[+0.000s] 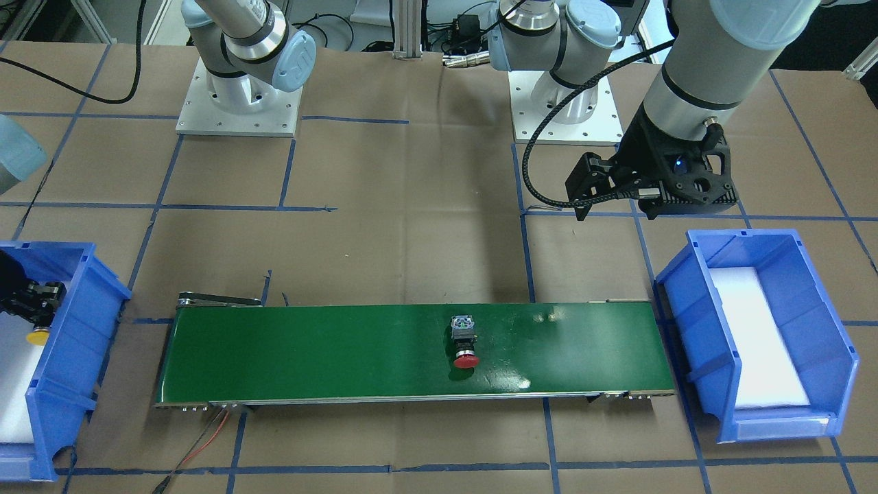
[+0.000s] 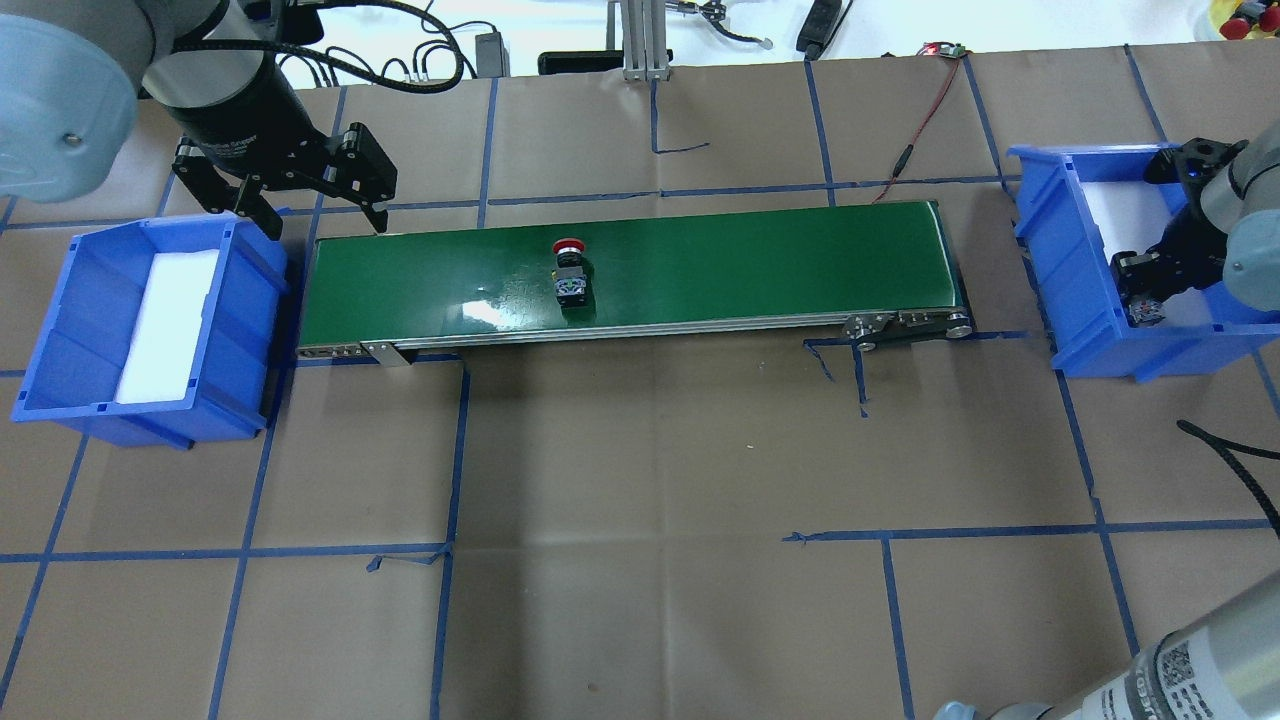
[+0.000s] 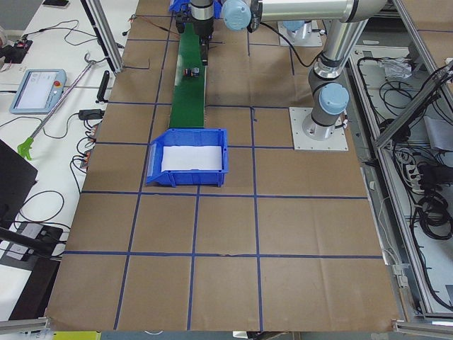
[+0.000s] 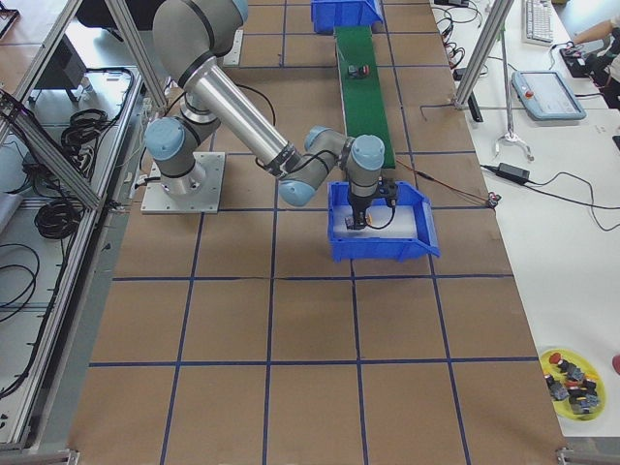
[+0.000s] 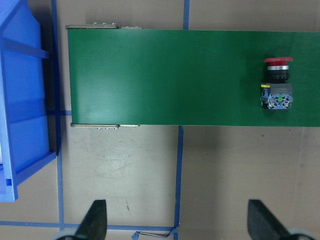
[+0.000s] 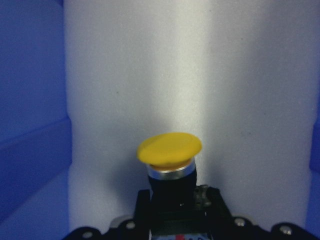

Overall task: Transport two buttons from left to right
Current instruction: 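Carry the yellow button into the empty blue bin and release it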

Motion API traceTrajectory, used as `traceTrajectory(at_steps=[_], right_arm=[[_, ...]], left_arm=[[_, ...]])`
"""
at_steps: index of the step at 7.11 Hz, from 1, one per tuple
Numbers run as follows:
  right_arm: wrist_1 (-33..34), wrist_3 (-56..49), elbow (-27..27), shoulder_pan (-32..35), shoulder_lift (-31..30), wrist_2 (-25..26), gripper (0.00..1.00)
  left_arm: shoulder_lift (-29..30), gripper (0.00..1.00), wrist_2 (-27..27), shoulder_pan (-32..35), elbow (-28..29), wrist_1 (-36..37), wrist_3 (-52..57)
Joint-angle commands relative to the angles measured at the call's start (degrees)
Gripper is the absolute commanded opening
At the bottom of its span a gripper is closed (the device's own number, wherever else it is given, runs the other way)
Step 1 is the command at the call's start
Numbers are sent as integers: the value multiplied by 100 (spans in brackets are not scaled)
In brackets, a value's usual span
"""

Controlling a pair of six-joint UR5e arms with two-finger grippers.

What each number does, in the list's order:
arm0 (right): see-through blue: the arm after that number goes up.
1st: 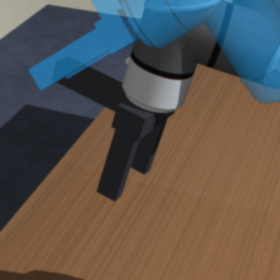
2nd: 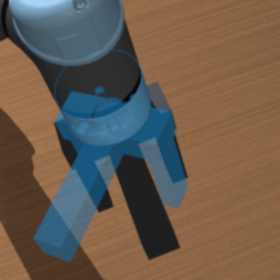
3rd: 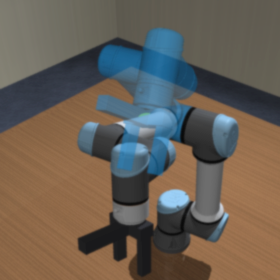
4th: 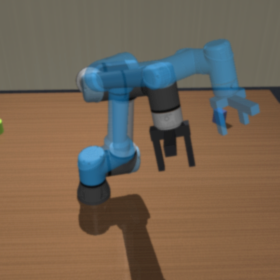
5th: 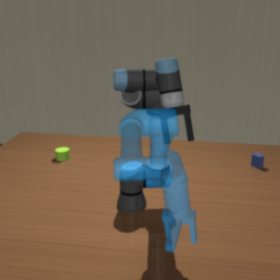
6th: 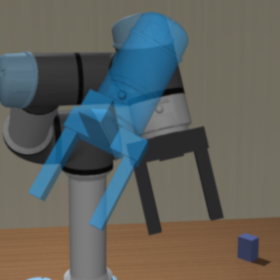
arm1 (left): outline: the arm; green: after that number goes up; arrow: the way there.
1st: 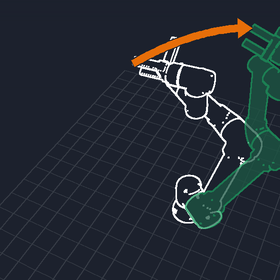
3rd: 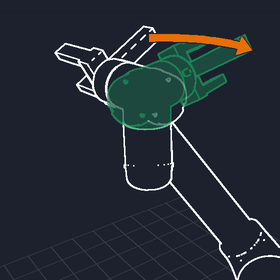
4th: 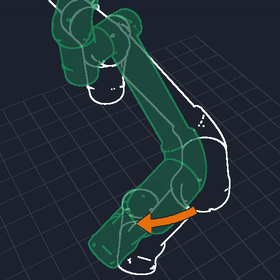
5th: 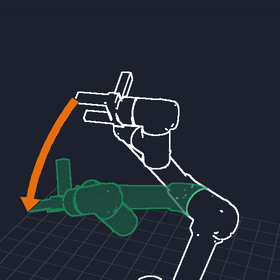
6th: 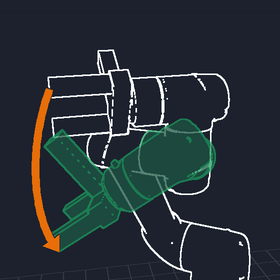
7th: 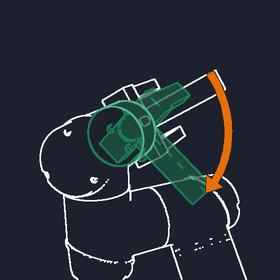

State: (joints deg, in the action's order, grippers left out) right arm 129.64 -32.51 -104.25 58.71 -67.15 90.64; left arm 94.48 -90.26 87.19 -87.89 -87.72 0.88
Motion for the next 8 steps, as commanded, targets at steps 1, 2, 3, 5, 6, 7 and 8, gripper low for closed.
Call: traceTrajectory(at_steps=[1, 2, 3, 5, 6, 7, 8], right_arm=[[0, -19, 27, 0, 1, 50, 47], [0, -1, 45, 0, -8, 50, 80], [-8, -1, 45, 0, -17, 50, 84], [-26, -1, 80, 0, -52, 50, 87], [-61, -10, 193, 9, -104, 59, 87], [-148, -1, 481, 52, -270, 42, 91], [-671, 16, 754, 61, -472, -11, 99]], left_arm=[[0, 100, 0, 0, -9, 0, 0], [0, 100, 0, 0, 0, 0, 0], [0, 100, 0, 0, -9, -9, 0], [0, 100, 0, 0, 0, 0, 0], [0, 100, 0, 0, -9, 0, 0], [0, 100, 0, 0, 0, 0, 0], [0, 100, 0, 0, 0, 0, 0]])
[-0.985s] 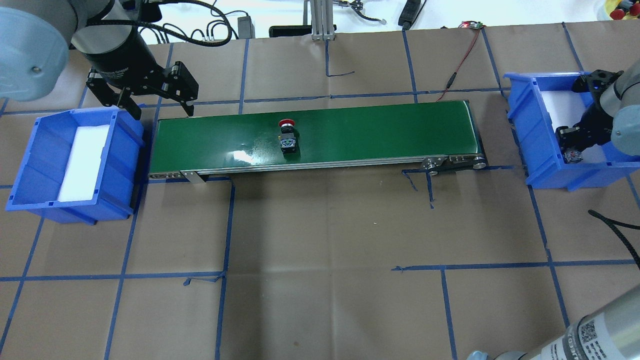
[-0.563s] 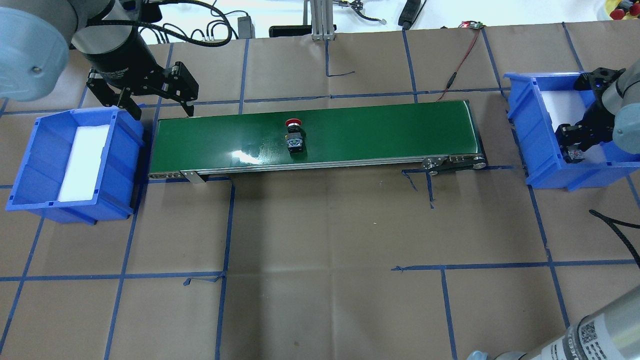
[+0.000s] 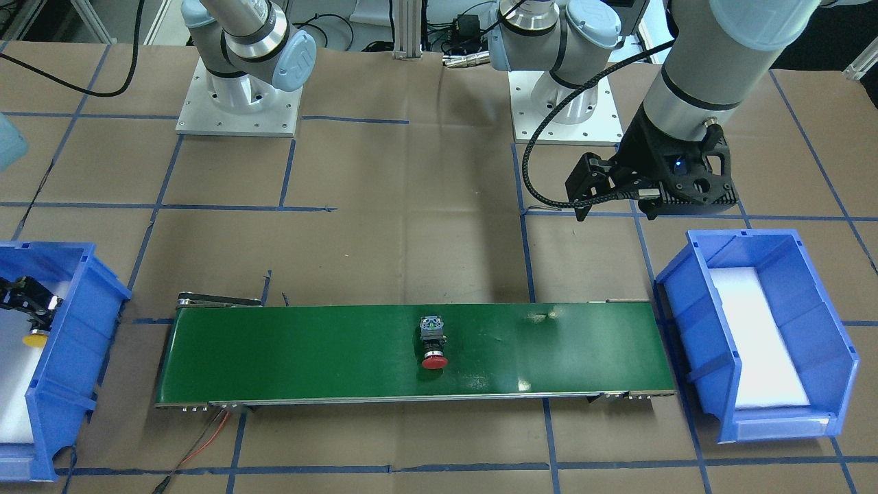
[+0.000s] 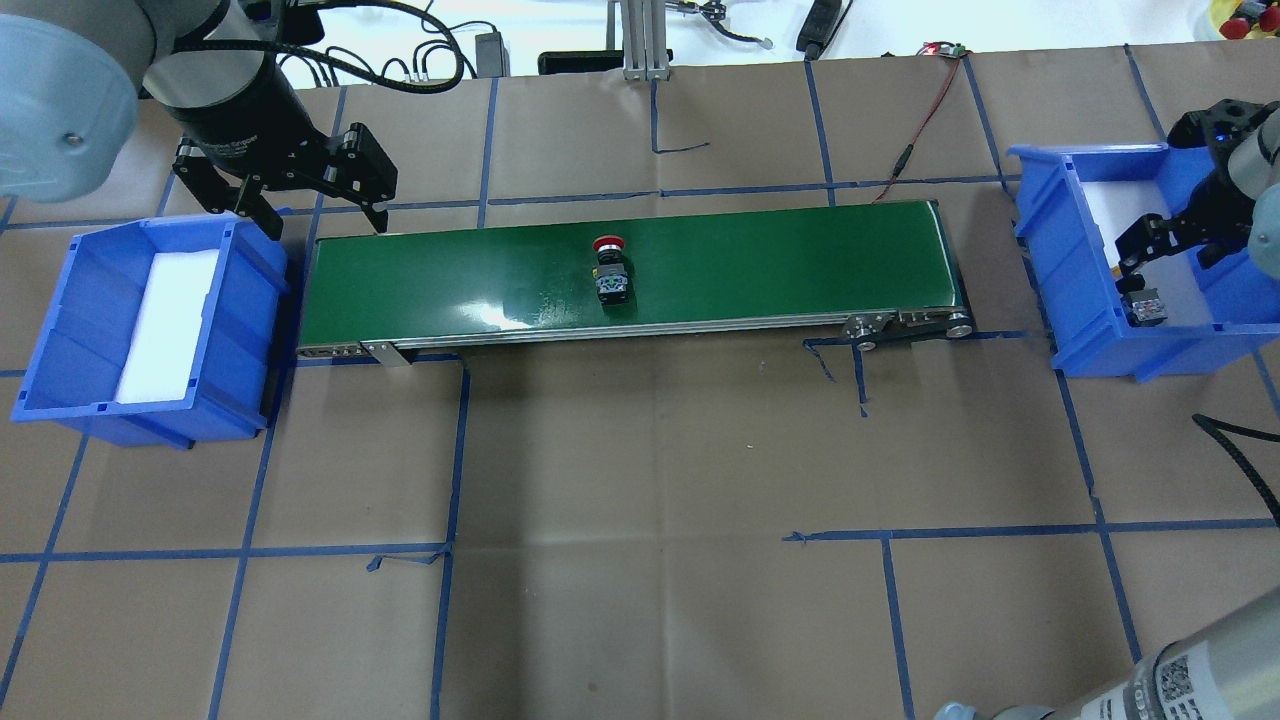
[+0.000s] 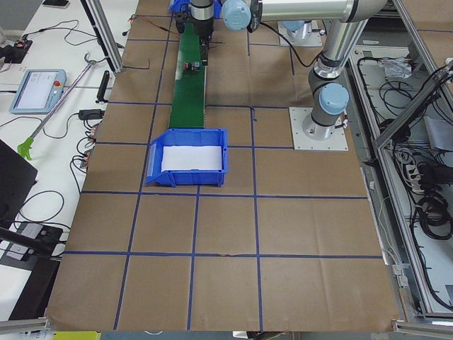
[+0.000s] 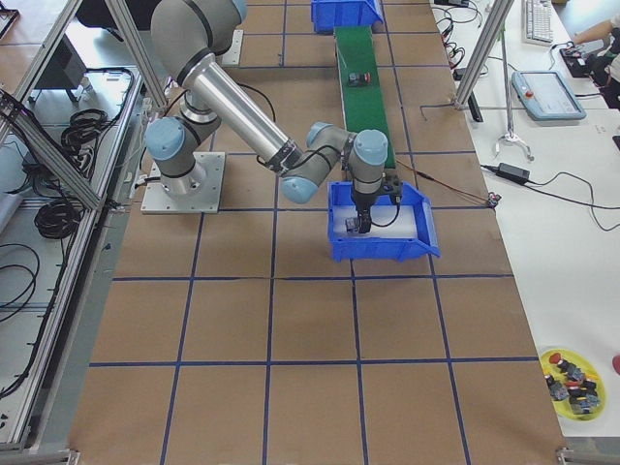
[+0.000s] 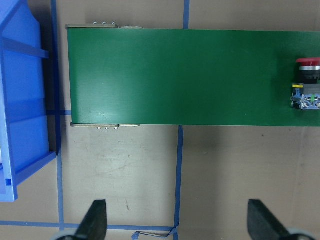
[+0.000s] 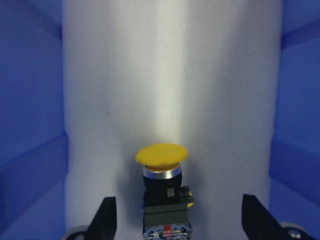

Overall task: Transport two buttons from left to right
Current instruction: 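Carry the yellow button into the empty blue bin and release it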

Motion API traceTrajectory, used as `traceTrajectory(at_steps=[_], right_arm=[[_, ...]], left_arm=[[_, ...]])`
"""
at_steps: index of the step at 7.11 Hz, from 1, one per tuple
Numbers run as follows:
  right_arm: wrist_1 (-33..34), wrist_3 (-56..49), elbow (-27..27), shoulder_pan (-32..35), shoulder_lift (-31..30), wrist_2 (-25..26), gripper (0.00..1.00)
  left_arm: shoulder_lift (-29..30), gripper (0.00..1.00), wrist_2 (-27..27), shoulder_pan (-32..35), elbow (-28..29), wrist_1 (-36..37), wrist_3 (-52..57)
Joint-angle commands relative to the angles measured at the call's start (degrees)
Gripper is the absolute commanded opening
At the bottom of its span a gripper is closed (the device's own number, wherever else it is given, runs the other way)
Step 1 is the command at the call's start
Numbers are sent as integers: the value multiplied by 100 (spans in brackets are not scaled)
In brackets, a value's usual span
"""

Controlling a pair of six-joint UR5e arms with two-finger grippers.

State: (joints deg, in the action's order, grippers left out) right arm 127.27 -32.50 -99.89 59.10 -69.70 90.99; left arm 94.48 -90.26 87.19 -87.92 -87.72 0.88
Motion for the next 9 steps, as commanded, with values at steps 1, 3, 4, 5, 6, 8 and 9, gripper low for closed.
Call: traceTrajectory(at_steps=[1, 3, 4, 5, 6, 8, 9], right_arm=[[-918, 285, 669, 101, -350, -63, 100], [-1992, 288, 1442, 469, -413, -28, 100], [-2004, 279, 1629, 653, -431, -72, 100], [-2030, 392, 1691, 1047, -431, -55, 100], [-2039, 1220, 1692, 1503, -457, 50, 100], [-2127, 2316, 1605, 2461, -728, 138, 100], [-2084, 2458, 1587, 2901, -695, 147, 100]], left_arm=[[0, 100, 0, 0, 3, 0, 0], [0, 100, 0, 0, 3, 0, 0], [0, 100, 0, 0, 3, 0, 0], [0, 100, 0, 0, 3, -9, 0], [0, 100, 0, 0, 3, 0, 0], [0, 100, 0, 0, -6, 0, 0], [-9, 100, 0, 0, 3, 0, 0]])
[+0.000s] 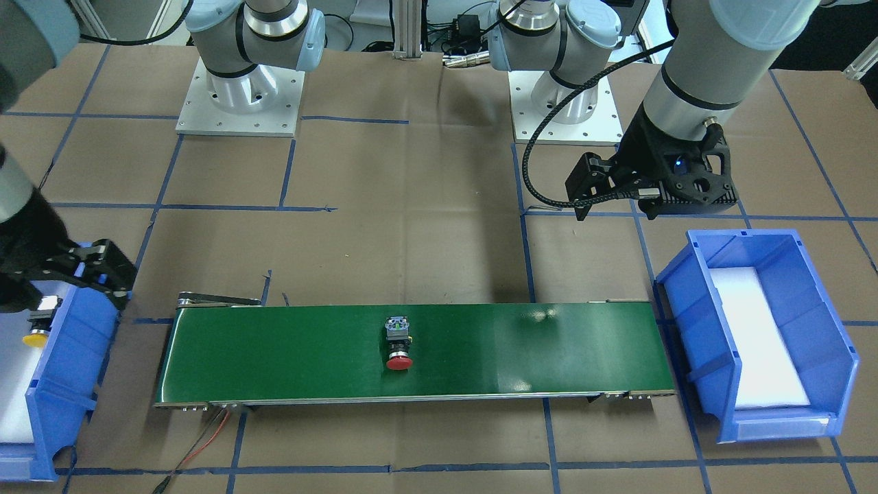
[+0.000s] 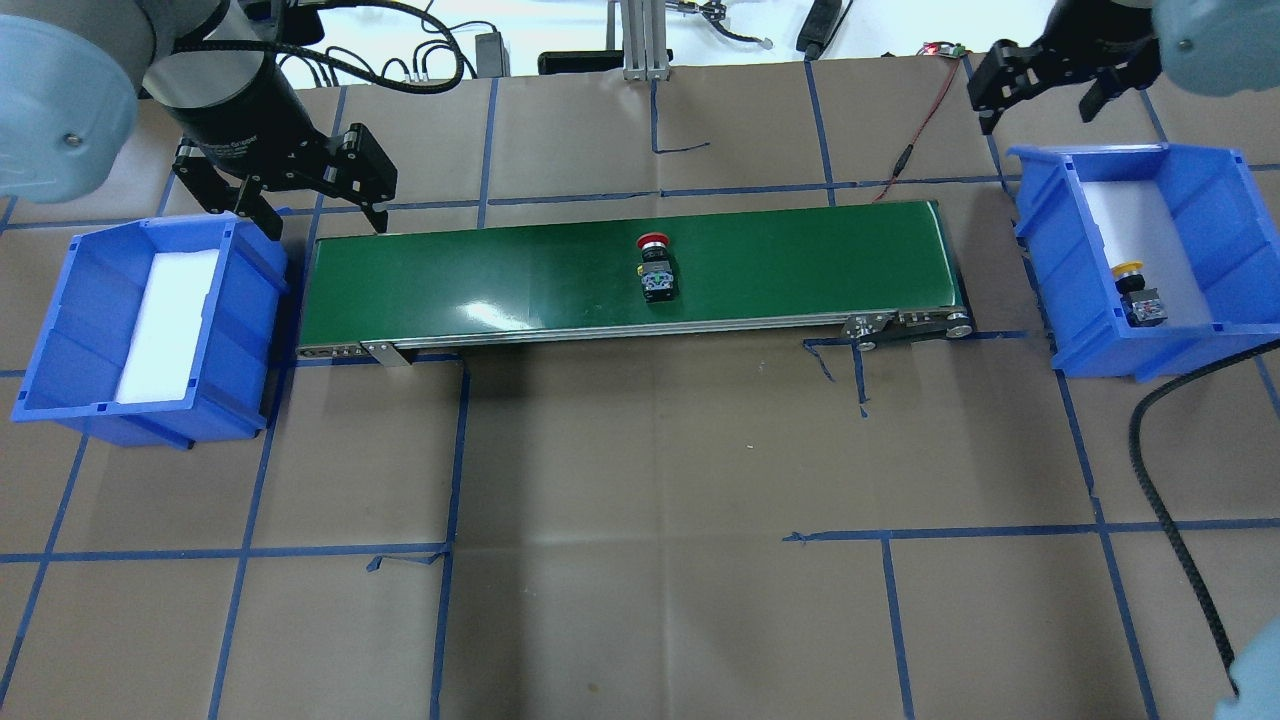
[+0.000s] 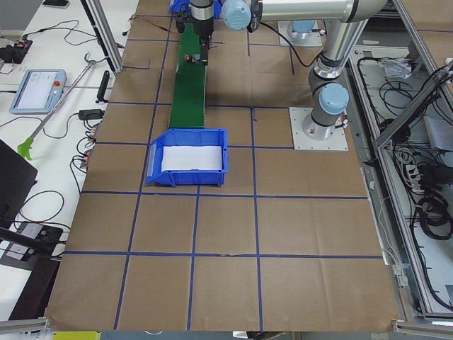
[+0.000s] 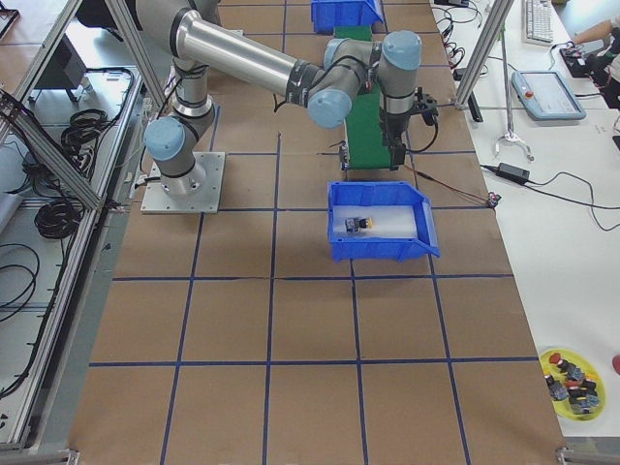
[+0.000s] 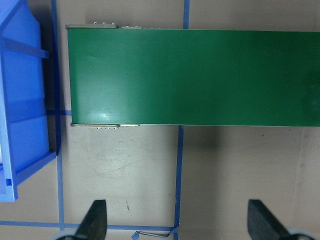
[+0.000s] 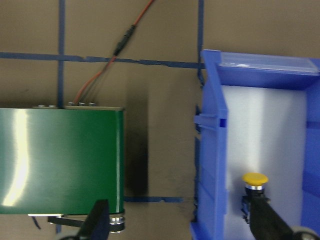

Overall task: Transport two buttons from left to right
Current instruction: 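Move the right gripper back over the belt to the red button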

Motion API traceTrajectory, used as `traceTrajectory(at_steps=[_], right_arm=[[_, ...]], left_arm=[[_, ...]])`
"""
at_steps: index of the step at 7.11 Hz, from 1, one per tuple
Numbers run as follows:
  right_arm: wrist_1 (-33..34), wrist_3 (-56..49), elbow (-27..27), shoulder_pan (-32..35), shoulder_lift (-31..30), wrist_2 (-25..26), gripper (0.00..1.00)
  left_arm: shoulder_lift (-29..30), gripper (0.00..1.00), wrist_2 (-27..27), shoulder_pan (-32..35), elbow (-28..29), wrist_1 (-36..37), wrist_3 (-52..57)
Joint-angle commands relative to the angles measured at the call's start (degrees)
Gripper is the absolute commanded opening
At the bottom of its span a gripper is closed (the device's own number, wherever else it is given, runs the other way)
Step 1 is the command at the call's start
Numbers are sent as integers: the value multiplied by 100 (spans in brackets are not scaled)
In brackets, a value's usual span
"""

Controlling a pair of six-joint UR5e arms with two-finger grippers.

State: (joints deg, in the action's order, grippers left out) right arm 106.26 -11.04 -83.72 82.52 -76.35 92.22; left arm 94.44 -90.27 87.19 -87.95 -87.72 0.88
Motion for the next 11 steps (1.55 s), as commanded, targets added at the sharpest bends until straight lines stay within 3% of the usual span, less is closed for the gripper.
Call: traceTrajectory(at_steps=[1, 2, 5, 7, 11], right_arm=[[35, 739, -74, 764, -29, 16, 100], [27, 1187, -205, 905, -37, -54, 100], [772, 1184, -793, 977, -29, -255, 100], [1106, 1183, -865, 916, 24, -503, 100], [1125, 1245, -1059, 889, 234, -520, 100]], left_arm=[[-5, 100, 0, 0, 6, 0, 0], [-5, 100, 0, 0, -3, 0, 0], [-5, 100, 0, 0, -3, 0, 9], [-5, 100, 0, 0, -3, -9, 9], [-5, 100, 0, 0, -3, 0, 9]])
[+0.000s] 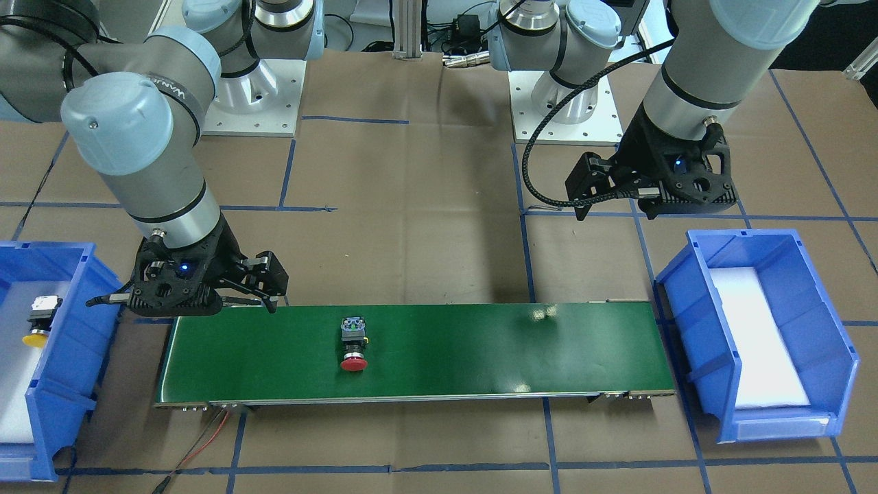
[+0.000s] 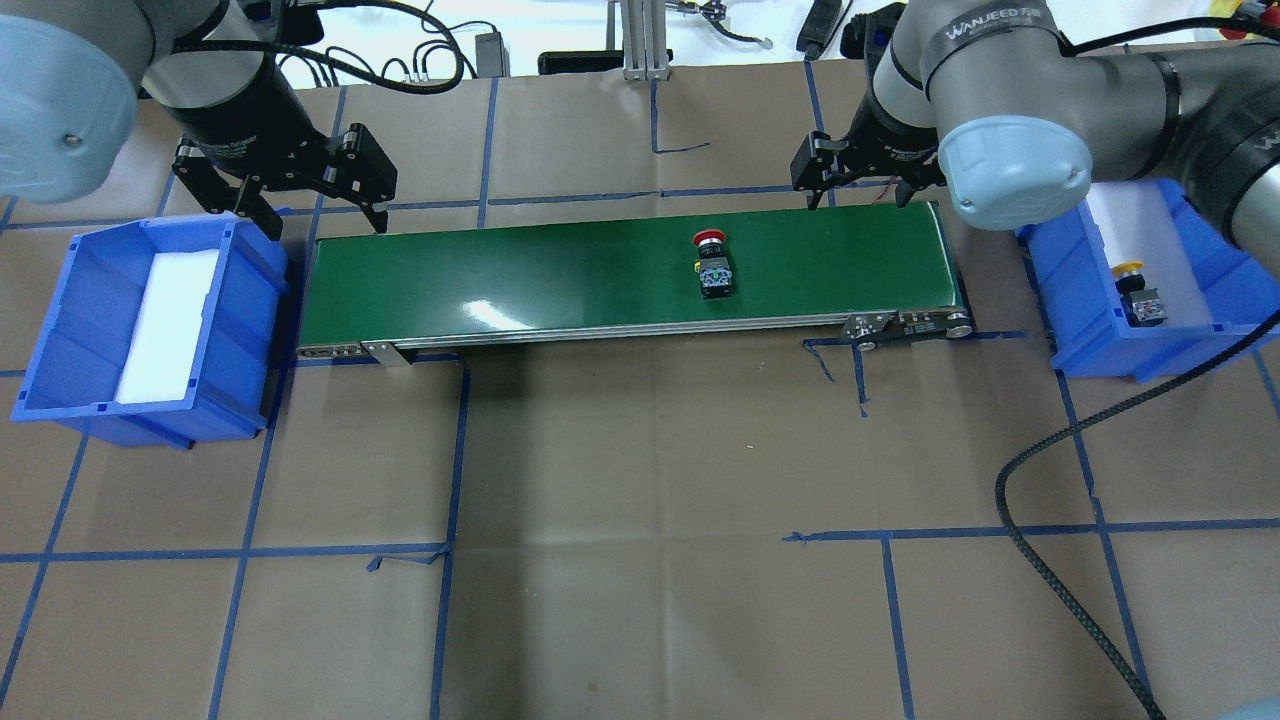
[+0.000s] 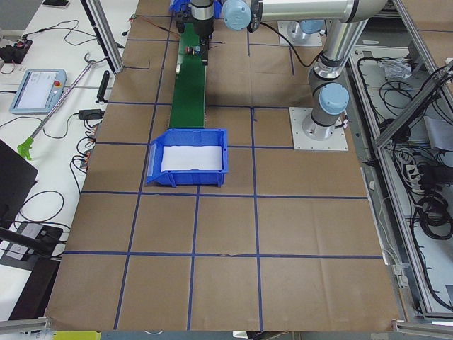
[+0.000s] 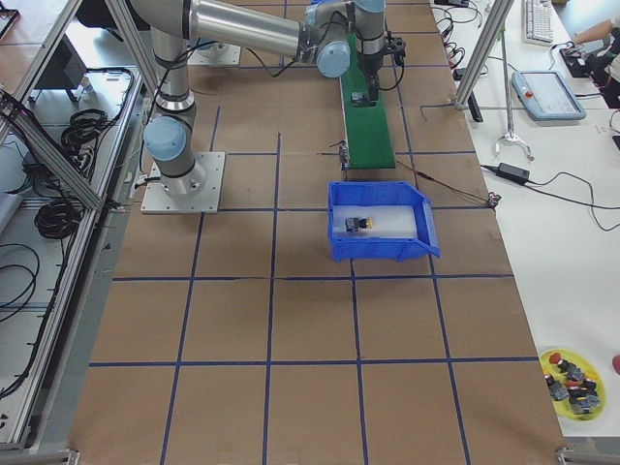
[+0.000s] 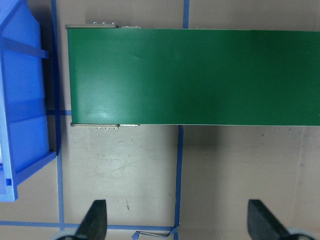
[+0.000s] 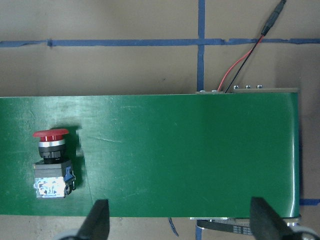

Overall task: Transport two buttons from left to right
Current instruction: 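Move the right gripper back over the belt to the red button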

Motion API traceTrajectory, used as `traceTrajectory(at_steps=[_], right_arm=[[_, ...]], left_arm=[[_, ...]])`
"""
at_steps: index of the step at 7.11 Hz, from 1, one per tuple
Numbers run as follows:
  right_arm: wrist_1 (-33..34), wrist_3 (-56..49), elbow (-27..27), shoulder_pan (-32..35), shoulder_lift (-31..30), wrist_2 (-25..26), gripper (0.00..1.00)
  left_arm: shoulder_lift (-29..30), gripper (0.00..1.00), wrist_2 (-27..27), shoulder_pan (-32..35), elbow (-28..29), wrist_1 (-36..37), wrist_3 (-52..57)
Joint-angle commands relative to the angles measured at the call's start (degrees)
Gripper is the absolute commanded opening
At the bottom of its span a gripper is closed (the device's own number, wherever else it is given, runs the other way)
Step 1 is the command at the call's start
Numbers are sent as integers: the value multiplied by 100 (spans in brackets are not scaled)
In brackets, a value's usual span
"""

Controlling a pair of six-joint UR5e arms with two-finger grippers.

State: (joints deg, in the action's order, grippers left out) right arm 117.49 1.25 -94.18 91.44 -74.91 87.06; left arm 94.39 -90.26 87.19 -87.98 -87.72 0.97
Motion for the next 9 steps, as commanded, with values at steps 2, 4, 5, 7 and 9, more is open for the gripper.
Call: traceTrajectory(at_steps=[2, 4, 5, 7, 9], right_arm=[[2, 77, 14, -30, 274, -109, 99], [10, 384, 93, -13, 442, -286, 99], [141, 429, 93, -4, 504, -286, 99], [291, 464, 111, 49, 653, -286, 99], [292, 473, 102, 66, 671, -286, 99]], left_arm=[[0, 100, 0, 0, 0, 0, 0], [0, 100, 0, 0, 0, 0, 0], [0, 100, 0, 0, 0, 0, 0], [0, 100, 0, 0, 0, 0, 0], [0, 100, 0, 0, 0, -8, 0]])
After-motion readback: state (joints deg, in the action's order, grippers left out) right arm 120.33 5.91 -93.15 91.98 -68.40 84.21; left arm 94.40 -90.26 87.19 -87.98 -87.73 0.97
